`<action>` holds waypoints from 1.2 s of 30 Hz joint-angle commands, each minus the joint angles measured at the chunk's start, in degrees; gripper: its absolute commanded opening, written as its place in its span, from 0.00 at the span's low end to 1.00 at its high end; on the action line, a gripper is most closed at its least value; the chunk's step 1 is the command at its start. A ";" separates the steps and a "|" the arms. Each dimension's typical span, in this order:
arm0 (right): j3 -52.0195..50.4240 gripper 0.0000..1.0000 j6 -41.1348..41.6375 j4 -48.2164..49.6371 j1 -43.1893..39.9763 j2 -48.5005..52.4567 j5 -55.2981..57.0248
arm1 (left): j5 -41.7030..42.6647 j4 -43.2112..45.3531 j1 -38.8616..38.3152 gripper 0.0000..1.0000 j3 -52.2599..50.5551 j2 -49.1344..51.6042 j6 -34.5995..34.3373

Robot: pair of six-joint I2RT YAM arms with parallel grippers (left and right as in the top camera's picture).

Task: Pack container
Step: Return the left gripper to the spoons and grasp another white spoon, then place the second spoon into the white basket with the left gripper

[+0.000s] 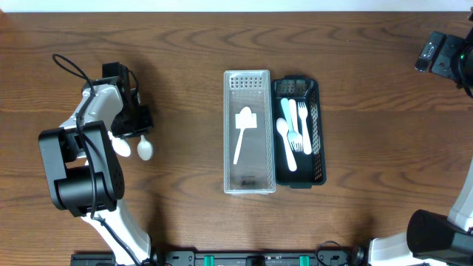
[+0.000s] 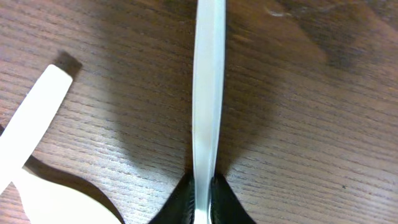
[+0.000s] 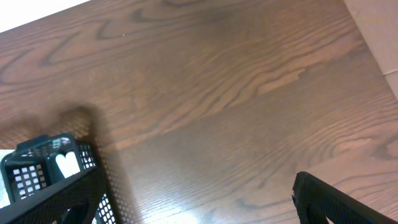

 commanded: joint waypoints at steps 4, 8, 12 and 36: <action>-0.09 0.99 -1.07 -0.15 -0.35 0.13 0.39 | -0.90 -0.50 0.24 0.06 -1.29 0.94 1.07; -0.09 0.99 -1.07 -0.13 -0.35 0.13 0.39 | -1.01 -1.22 0.22 0.06 -1.09 0.44 1.07; -0.09 0.99 -1.07 -0.02 -0.35 0.13 0.39 | -1.01 -3.04 -0.59 0.06 -0.04 -2.14 1.07; -0.09 0.99 -1.03 -0.13 -0.35 0.13 0.31 | -1.01 -8.09 -42.95 0.05 15.50 -18.97 -5.35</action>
